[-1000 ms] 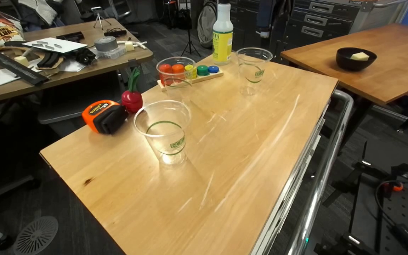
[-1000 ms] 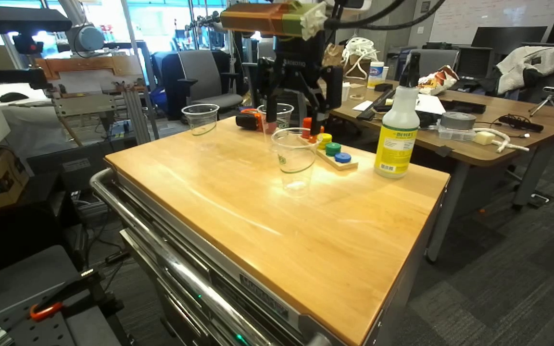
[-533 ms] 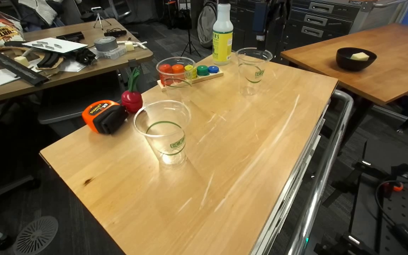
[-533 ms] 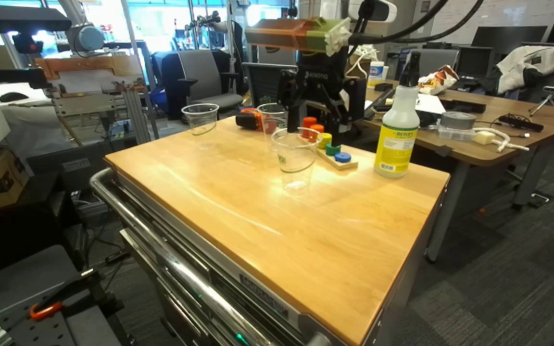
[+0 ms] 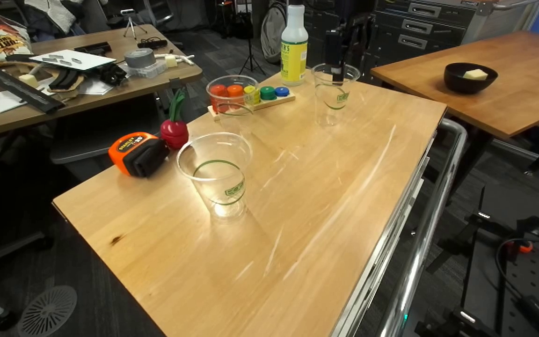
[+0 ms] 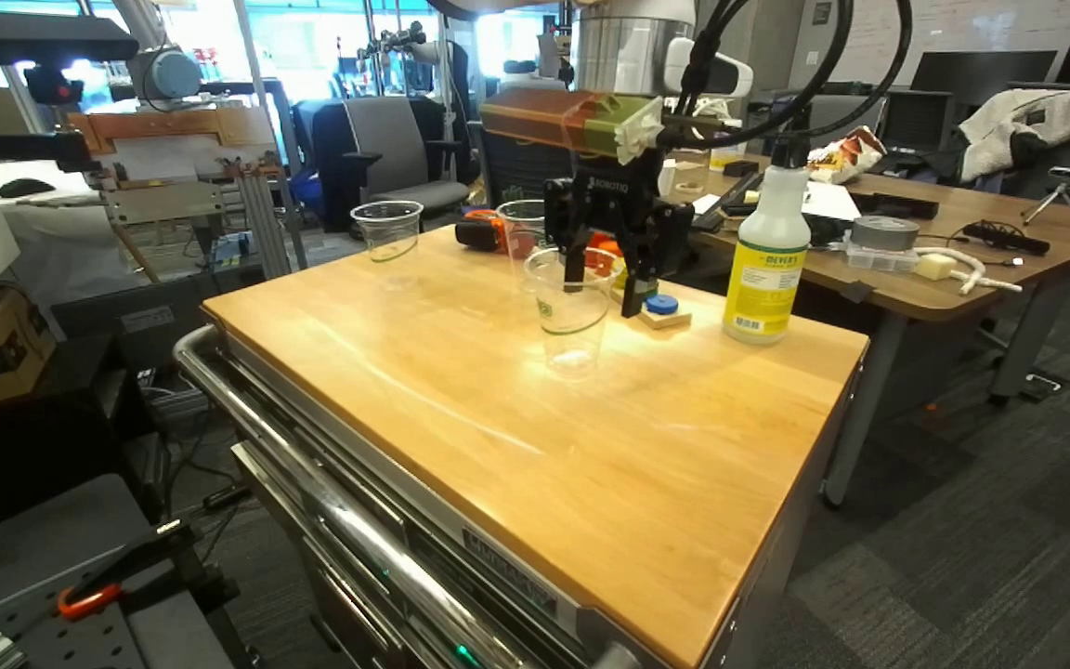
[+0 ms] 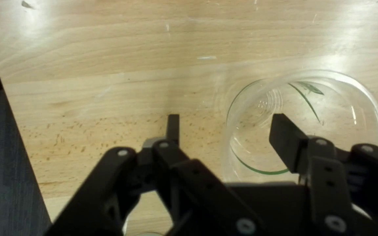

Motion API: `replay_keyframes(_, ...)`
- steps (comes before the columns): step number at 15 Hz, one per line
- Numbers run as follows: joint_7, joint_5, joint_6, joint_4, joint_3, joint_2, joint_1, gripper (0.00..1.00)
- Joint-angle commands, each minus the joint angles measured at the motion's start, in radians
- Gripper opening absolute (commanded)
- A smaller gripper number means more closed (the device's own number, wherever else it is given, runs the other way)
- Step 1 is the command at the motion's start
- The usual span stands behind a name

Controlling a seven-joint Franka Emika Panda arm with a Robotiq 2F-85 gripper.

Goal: Place the plastic cups in one another

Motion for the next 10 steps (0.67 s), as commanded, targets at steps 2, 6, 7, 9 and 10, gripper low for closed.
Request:
replay_keyframes(2, 0.057, 0.018, 0.013, 0.024, 0.014, 0.021, -0.012, 0.33)
replay_keyframes(6, 0.086, 0.044, -0.001, 0.022, 0.014, 0.02, -0.016, 0.02)
replay_keyframes(7, 0.092, 0.054, -0.006, 0.022, 0.015, 0.019, -0.016, 0.0)
replay_keyframes(9, 0.097, 0.082, -0.033, 0.03, 0.018, 0.016, -0.017, 0.0)
replay_keyframes(10, 0.097, 0.101, -0.048, 0.039, 0.02, 0.01, -0.016, 0.01)
